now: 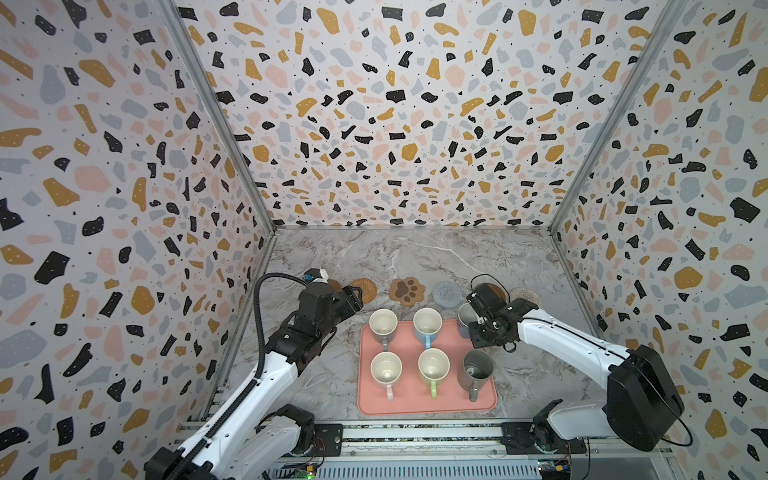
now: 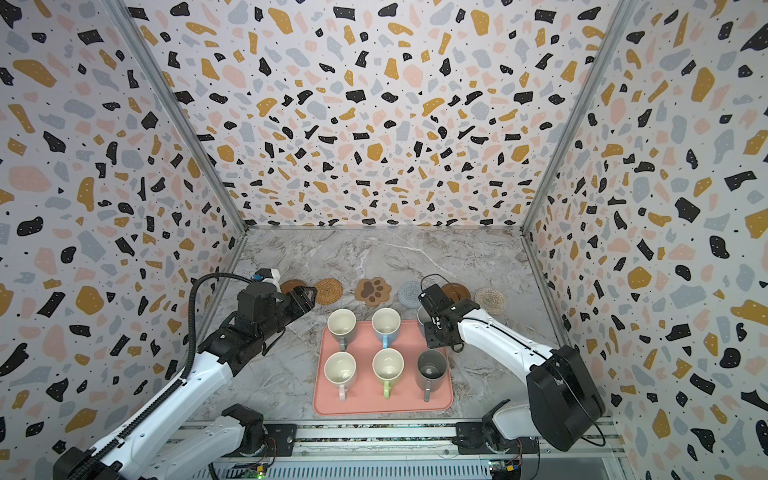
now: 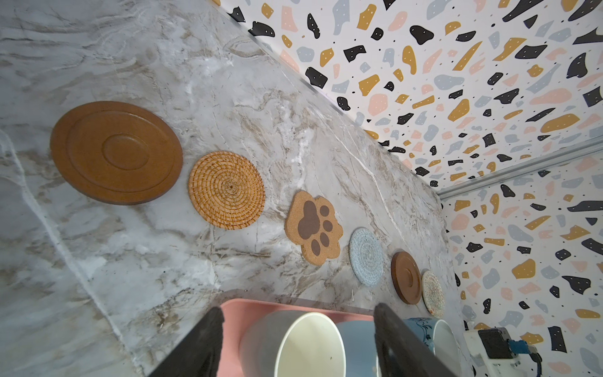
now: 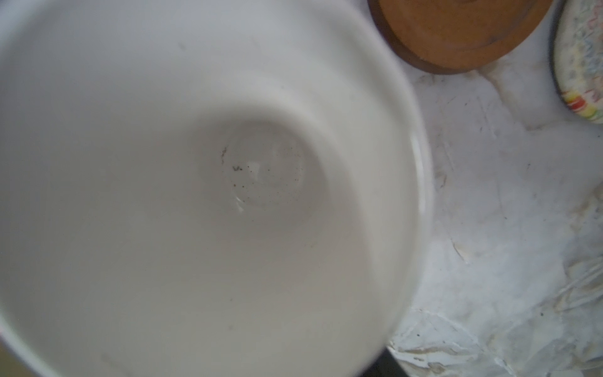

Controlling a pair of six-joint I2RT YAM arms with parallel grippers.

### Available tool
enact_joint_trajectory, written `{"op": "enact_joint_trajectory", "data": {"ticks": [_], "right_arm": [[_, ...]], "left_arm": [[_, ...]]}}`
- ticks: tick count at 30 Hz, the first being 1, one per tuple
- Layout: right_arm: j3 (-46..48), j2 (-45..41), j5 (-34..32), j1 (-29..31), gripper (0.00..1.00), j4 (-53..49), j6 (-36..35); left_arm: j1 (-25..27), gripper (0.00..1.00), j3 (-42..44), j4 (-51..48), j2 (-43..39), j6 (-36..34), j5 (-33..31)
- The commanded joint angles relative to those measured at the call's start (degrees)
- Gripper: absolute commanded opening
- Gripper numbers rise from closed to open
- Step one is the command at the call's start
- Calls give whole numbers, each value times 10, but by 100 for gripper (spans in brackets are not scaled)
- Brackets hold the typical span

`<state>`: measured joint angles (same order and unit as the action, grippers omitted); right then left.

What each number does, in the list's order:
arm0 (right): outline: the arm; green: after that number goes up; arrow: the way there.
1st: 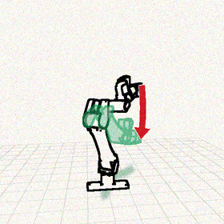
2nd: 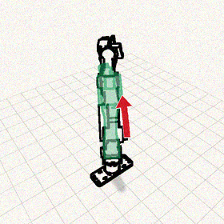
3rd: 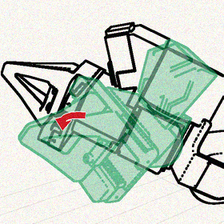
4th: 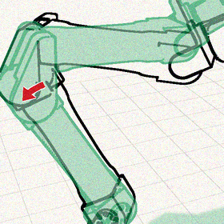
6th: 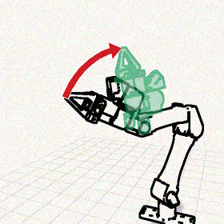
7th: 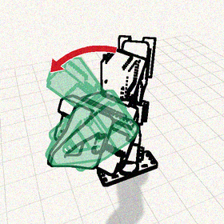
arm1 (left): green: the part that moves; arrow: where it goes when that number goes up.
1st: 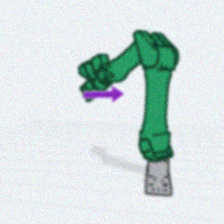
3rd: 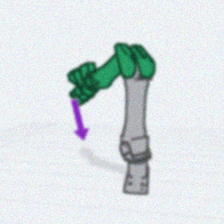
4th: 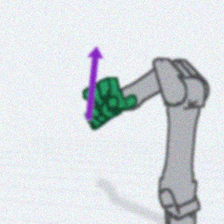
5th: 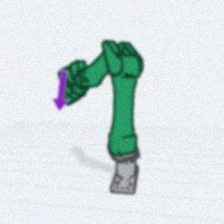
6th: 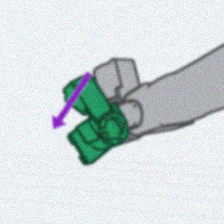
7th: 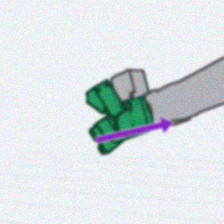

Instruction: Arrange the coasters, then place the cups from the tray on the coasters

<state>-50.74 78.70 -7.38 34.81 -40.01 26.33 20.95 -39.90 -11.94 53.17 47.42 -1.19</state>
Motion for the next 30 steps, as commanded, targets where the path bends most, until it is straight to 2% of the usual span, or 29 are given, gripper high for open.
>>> {"op": "enact_joint_trajectory", "data": {"ticks": [1, 14, 30], "right_arm": [[4, -4, -10, 4, 43, -1, -10], [8, 7, -6, 9, 33, 13, -24], [2, 6, -8, 10, 15, 16, -35]], "left_arm": [[-3, 74, -8, 14, 3, 2, 0], [-2, 74, -24, 22, 20, 7, 8], [-2, 74, -20, 13, 6, 8, -3]]}}
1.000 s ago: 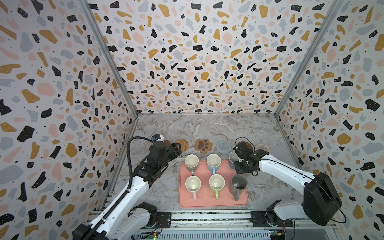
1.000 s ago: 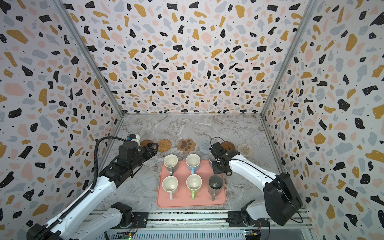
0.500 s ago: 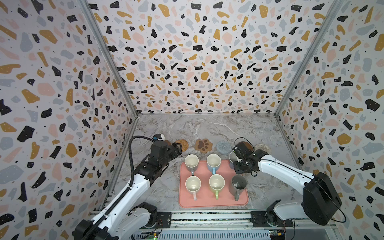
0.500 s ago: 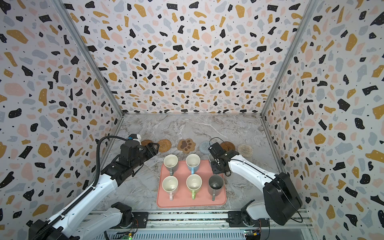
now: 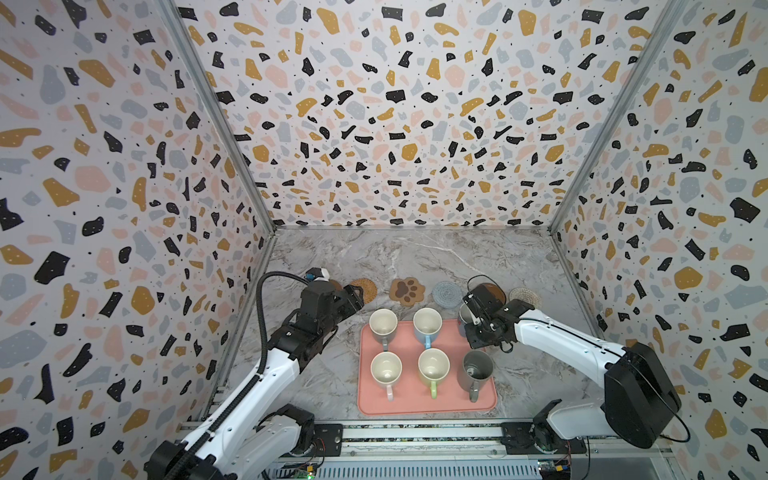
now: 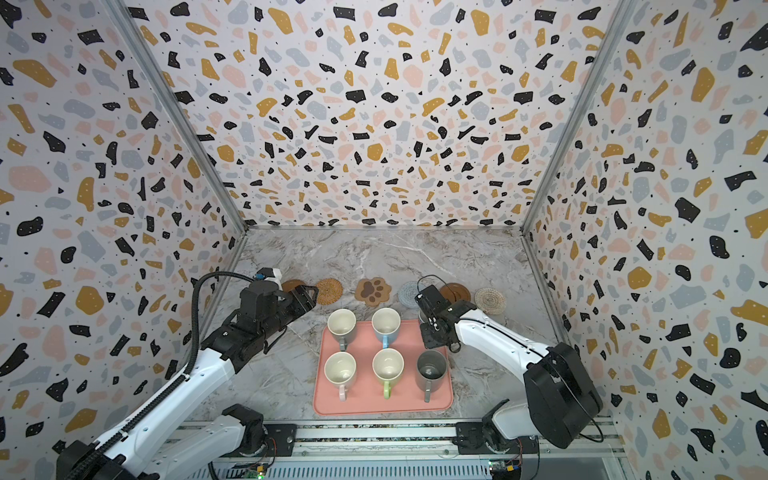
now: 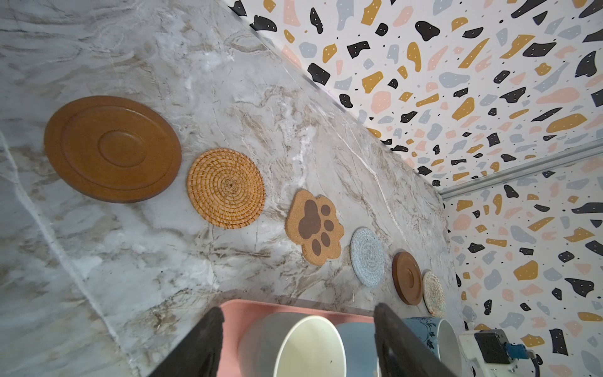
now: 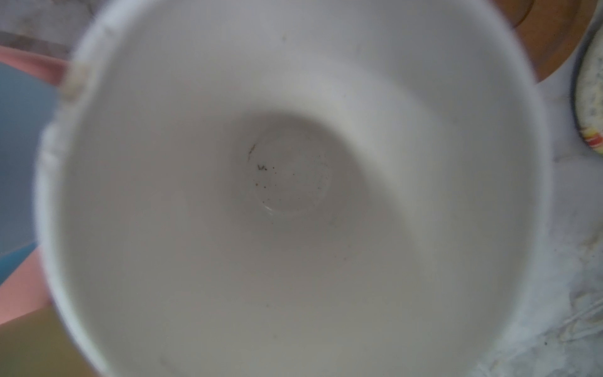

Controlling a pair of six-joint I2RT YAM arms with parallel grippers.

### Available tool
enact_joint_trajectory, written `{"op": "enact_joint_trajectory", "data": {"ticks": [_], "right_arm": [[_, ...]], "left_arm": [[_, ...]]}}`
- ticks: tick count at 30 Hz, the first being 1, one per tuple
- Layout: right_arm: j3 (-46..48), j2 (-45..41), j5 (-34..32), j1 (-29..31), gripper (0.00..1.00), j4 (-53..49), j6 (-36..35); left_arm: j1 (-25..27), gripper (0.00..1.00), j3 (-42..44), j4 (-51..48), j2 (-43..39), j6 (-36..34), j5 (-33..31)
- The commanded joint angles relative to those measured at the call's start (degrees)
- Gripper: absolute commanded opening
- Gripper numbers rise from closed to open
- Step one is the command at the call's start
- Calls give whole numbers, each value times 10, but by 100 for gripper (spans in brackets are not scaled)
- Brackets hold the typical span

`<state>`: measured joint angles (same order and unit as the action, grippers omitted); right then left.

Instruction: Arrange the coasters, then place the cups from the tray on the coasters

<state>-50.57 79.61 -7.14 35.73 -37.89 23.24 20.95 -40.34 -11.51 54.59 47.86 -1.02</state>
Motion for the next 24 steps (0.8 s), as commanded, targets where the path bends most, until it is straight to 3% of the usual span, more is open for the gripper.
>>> {"op": "enact_joint_trajectory", "data": {"ticks": [1, 24], "right_arm": [[0, -3, -10, 1, 14, -5, -3], [-40, 2, -23, 1, 12, -12, -17]], "left_arm": [[-2, 74, -16, 9, -9, 4, -5], [-2, 74, -16, 8, -10, 4, -5]]}}
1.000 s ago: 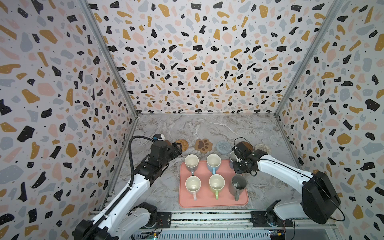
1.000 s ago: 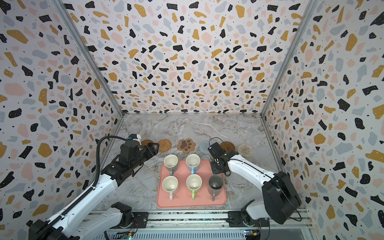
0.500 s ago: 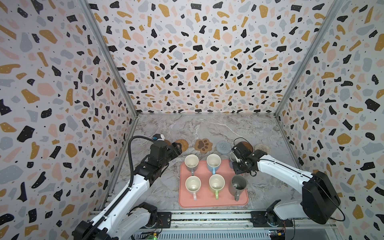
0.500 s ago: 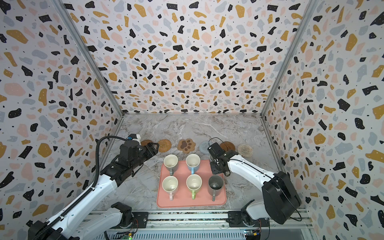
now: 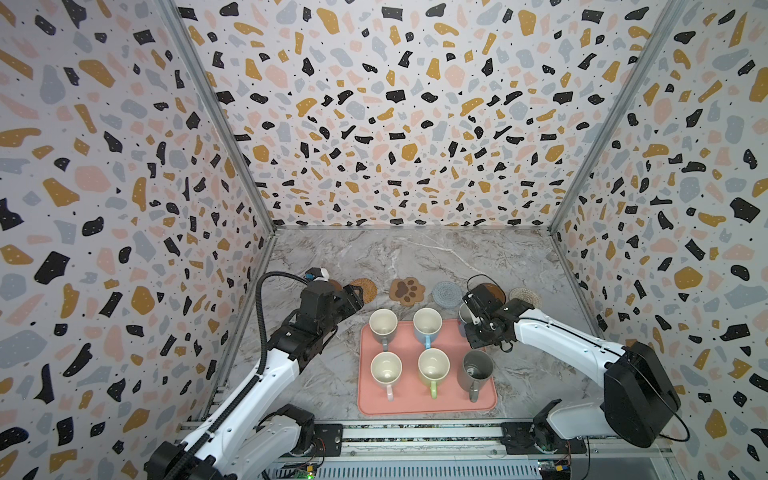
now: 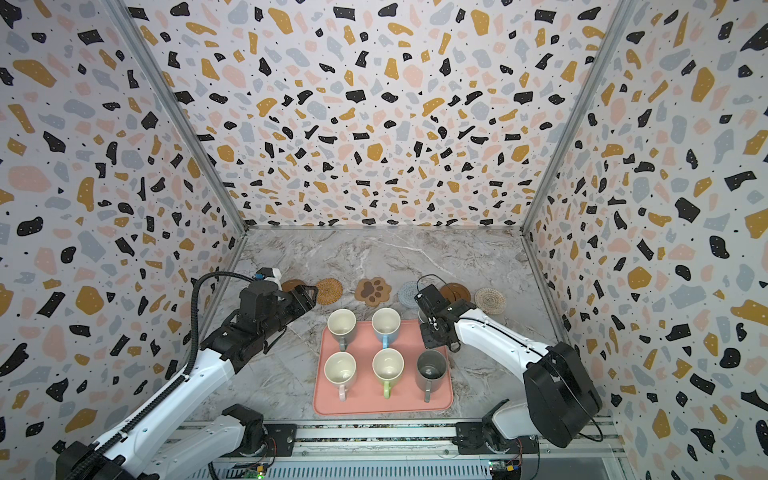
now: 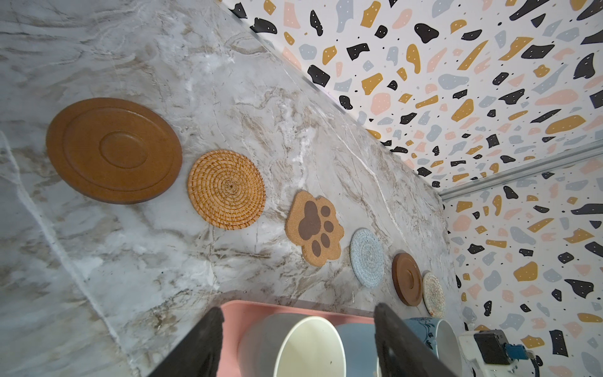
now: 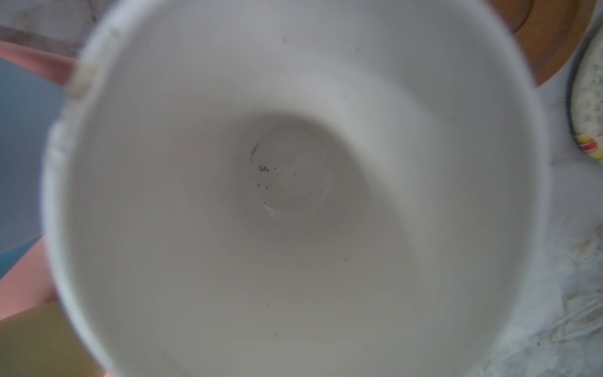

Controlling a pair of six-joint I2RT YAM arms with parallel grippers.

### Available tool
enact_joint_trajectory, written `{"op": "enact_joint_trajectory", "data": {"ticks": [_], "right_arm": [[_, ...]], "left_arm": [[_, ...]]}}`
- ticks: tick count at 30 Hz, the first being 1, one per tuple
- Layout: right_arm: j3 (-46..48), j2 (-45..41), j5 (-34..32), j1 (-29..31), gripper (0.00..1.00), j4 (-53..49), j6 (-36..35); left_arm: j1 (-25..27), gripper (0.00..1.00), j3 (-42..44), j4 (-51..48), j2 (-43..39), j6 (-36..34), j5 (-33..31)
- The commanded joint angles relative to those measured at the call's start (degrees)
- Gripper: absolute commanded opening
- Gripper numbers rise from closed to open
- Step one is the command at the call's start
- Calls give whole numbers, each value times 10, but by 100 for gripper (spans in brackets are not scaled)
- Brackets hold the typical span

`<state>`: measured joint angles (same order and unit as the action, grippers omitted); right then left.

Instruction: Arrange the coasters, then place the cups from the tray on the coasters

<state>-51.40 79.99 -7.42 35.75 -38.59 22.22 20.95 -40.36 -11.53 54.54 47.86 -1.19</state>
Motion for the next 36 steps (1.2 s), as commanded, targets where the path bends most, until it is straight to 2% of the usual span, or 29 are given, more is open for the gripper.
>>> {"op": "enact_joint_trajectory", "data": {"ticks": [1, 24, 36], "right_arm": [[-33, -1, -20, 1, 12, -5, -8], [-71, -2, -25, 0, 9, -11, -15], [-95, -17, -26, -20, 8, -5, -20]], "left_arm": [[-3, 74, -15, 8, -9, 4, -3], [-2, 74, -17, 8, -9, 2, -2], [-3, 74, -17, 5, -12, 1, -4]]}}
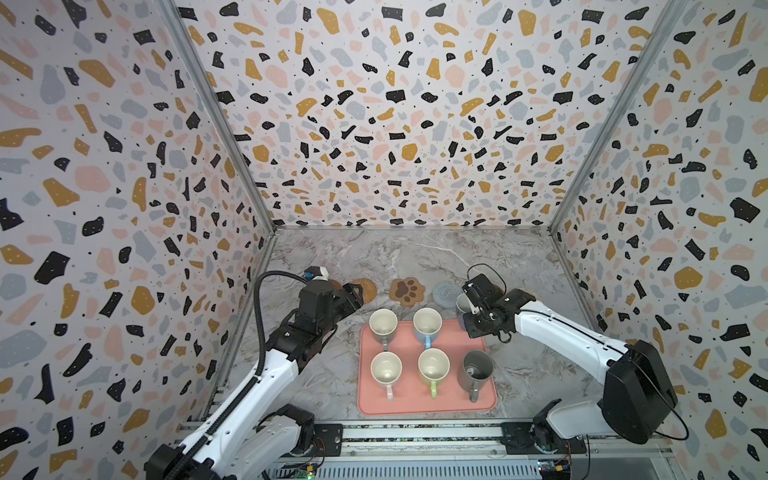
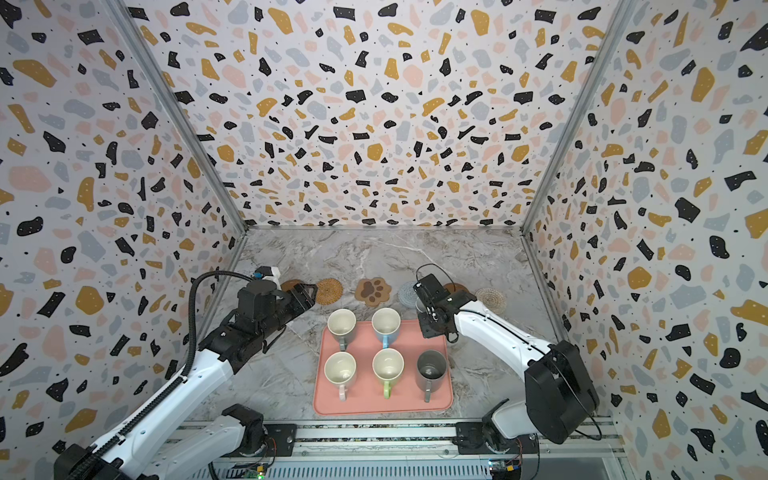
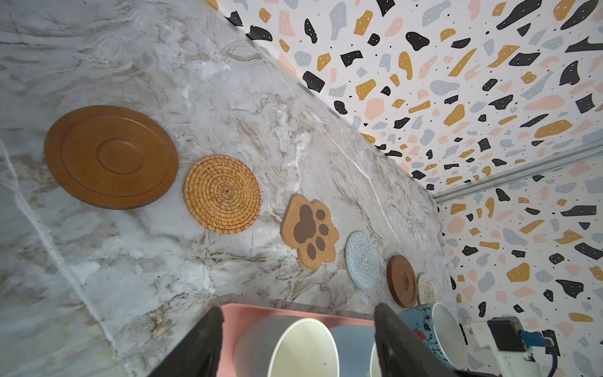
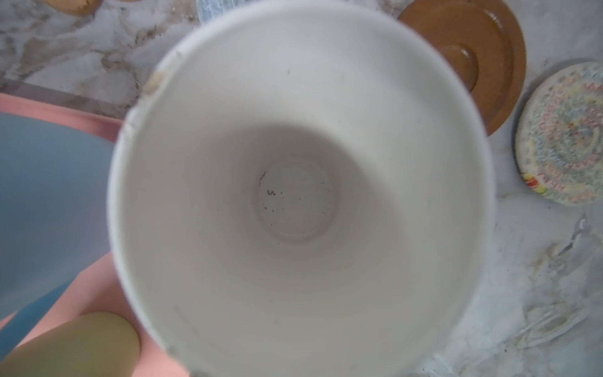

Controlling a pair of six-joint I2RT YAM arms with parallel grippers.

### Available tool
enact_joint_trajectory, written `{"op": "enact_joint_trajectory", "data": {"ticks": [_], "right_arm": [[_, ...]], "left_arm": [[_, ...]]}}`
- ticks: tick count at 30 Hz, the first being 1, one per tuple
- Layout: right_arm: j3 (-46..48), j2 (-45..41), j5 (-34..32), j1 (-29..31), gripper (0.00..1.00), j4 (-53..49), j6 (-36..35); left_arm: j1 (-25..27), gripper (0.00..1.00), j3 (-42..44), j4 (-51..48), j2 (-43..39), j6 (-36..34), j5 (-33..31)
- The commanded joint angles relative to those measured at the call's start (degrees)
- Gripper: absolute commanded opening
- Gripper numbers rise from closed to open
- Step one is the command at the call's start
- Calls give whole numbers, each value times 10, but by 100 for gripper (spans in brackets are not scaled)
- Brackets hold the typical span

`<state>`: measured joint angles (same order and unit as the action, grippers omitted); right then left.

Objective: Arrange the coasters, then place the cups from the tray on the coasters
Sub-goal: 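Lift the blue flower mug with the right gripper toward the zigzag coaster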

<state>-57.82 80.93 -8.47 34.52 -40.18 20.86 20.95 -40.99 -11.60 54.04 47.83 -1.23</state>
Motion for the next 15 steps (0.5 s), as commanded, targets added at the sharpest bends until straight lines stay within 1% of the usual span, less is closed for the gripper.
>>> {"op": "enact_joint_trajectory", "data": {"ticks": [1, 9, 15], "right_arm": [[-32, -29, -16, -13, 8, 12, -8], [-32, -50, -20, -77, 8, 26, -34], [-35, -53, -11, -143, 8, 43, -61]], "left_arm": [[-2, 74, -11, 5, -7, 0, -4], [-3, 74, -13, 3, -7, -1, -3], [-3, 74, -15, 2, -5, -1, -1]]}}
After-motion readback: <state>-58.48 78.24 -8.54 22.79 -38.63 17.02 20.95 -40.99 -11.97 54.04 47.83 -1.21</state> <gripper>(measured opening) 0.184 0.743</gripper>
